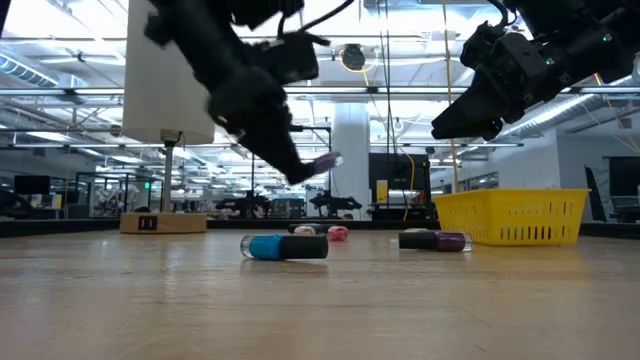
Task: Pick & Place Nail Polish
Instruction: Put the light violet nail polish into the yellow bin
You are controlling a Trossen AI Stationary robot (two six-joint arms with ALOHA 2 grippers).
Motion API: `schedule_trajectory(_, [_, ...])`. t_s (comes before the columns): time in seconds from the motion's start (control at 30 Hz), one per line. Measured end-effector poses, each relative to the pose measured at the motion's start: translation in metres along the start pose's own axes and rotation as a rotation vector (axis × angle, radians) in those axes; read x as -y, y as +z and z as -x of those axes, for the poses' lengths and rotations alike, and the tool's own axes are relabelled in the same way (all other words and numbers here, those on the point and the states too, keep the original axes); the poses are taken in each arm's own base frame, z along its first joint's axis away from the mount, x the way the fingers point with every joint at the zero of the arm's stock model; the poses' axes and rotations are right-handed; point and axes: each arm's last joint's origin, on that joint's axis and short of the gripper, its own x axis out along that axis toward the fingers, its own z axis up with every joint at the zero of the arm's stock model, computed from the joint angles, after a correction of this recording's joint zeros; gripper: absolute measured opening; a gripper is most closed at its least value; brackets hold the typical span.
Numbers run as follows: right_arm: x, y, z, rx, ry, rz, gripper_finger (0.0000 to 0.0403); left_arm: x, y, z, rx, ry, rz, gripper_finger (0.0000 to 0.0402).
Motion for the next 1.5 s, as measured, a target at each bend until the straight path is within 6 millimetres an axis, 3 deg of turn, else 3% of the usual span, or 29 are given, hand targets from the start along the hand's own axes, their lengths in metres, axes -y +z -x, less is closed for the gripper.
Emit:
schedule_trajectory(0.2, [0.001,-0.002,0.0,-0.018,-0.006,-0.005,0.0171,-0.034,-0.012,-0.018,0.319,-0.019,0.124,0.0036])
schedule_trajectory(0.37, [0.001,-0.003,0.0,-0.026,-0.011,-0.003,0.0171,-0.051,-0.008,-0.01,0.665,-0.061,0.12,0.0036])
schedule_trajectory(0.5, [0.0,0.002,-0.001,0.024,-0.027,-0.007,0.0171,-0.06,-0.002,-0.002,0.803,-0.062,0.075,0.0036])
schedule_trajectory(0.67, [-0.002,0.01,-0.009,0.133,-0.007,0.031,0.0171,-0.067,0.003,0.003,0.884,-0.061,0.037,0.0037])
schedule_trajectory(0.9, [-0.006,0.02,-0.027,0.311,0.004,0.11,0.0177,-0.071,0.0,0.0,0.864,-0.051,0.019,0.0037])
schedule_trajectory(1.3, [-0.007,0.029,-0.038,0.47,0.064,0.086,0.0307,-0.07,0.0,0.001,0.869,-0.056,-0.014,0.0037])
schedule_trajectory(1.5, [-0.012,0.038,-0.052,0.461,0.065,0.096,0.0324,-0.07,0.001,0.001,0.871,-0.062,-0.019,0.0037])
